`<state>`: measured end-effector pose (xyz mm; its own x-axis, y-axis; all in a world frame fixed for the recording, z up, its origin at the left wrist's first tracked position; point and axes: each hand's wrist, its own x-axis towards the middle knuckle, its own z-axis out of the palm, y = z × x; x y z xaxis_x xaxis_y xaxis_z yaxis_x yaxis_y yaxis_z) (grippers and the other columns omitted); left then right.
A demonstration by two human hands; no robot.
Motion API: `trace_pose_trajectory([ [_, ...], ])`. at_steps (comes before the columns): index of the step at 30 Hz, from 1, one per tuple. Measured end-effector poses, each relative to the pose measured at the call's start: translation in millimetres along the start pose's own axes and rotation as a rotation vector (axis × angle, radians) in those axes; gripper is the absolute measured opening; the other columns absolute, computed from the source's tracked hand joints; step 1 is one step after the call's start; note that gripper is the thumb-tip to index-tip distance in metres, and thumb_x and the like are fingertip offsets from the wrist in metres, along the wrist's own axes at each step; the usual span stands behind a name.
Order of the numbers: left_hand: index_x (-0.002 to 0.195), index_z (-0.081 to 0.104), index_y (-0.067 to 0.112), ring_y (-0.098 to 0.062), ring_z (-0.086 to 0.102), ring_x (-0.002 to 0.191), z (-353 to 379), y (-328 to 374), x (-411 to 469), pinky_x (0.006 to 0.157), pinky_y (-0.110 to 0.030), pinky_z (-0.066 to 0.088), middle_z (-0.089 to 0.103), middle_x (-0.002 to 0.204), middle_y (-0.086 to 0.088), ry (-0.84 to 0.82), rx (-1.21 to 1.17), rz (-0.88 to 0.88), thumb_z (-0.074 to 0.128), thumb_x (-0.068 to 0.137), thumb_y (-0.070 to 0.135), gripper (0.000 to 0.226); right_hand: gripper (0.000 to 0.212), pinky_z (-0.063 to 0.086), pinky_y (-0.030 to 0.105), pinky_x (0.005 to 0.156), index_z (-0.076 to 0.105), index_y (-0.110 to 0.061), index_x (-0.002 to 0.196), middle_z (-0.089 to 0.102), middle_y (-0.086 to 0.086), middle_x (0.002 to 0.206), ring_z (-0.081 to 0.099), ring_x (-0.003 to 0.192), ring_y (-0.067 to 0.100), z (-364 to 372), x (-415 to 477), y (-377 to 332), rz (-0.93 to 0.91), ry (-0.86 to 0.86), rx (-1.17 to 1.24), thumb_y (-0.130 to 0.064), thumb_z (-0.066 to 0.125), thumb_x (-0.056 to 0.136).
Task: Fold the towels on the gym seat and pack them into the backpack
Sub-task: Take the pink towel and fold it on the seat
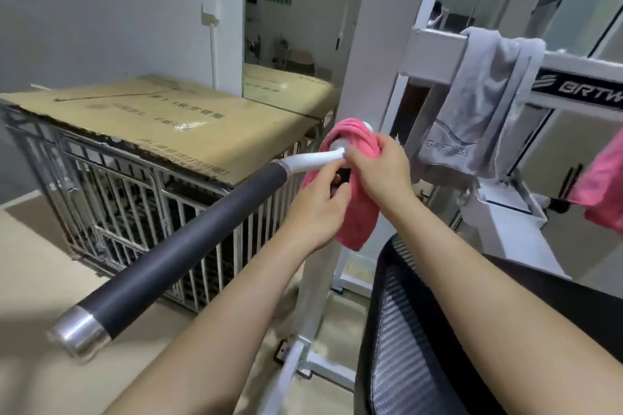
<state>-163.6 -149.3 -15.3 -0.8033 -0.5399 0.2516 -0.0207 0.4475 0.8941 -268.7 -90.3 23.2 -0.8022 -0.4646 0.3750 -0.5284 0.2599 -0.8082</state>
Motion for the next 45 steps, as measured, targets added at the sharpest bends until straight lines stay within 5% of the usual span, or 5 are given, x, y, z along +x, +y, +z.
trace_pose_trajectory([
  [10,0.107,0.068,-0.002,-0.033,0.068,0.098,-16,-7,-34,0.093,-0.043,0.052,0.070,0.100,-0.021,0.132,-0.948,-0.184,0.069,0.070,0.003,0.037,0.037,0.048,0.041,0.070,0.069,-0.019,0.113,0.062,0.020,0.076,0.060,0.071,0.026,-34,-60,-20,0.070,-0.636,0.296,-0.025,0.078,0.078],
  [17,0.093,0.069,0.018,-0.008,0.064,0.083,-11,-15,-68,0.076,-0.027,0.051,0.071,0.089,0.007,0.393,-0.368,-0.170,0.061,0.092,0.029,0.013,0.029,0.040,0.033,0.063,0.069,-0.014,0.076,0.062,0.002,0.067,0.054,0.067,0.017,-38,-67,-1,-0.260,0.070,-0.173,-0.032,0.057,0.094],
  [25,0.080,0.057,0.023,-0.015,0.062,0.077,-16,-15,-124,0.073,-0.032,0.049,0.067,0.079,0.006,0.108,0.188,-0.058,0.051,0.090,0.036,0.017,0.098,0.046,0.041,0.103,0.043,-0.011,0.140,0.062,0.004,0.128,0.062,0.114,0.018,-26,-100,-13,0.139,-0.636,0.083,-0.073,0.065,0.067],
  [33,0.073,0.051,0.012,-0.019,0.054,0.065,-37,-4,-183,0.072,-0.043,0.050,0.056,0.064,0.002,-0.269,0.499,-0.064,0.050,0.083,0.053,0.042,0.025,0.038,0.035,0.059,0.046,-0.015,0.066,0.050,-0.002,0.063,0.046,0.060,0.018,9,-157,-15,-0.358,-0.345,-0.194,-0.021,0.054,0.089],
  [45,0.108,0.060,0.014,-0.019,0.065,0.087,26,76,-278,0.081,-0.038,0.054,0.070,0.098,-0.003,0.338,-0.711,-0.155,0.071,0.076,0.004,0.034,0.022,0.054,0.030,0.072,0.078,-0.015,0.078,0.071,0.008,0.077,0.066,0.073,0.015,-131,-299,-2,0.351,-0.981,0.804,-0.029,0.063,0.084],
])
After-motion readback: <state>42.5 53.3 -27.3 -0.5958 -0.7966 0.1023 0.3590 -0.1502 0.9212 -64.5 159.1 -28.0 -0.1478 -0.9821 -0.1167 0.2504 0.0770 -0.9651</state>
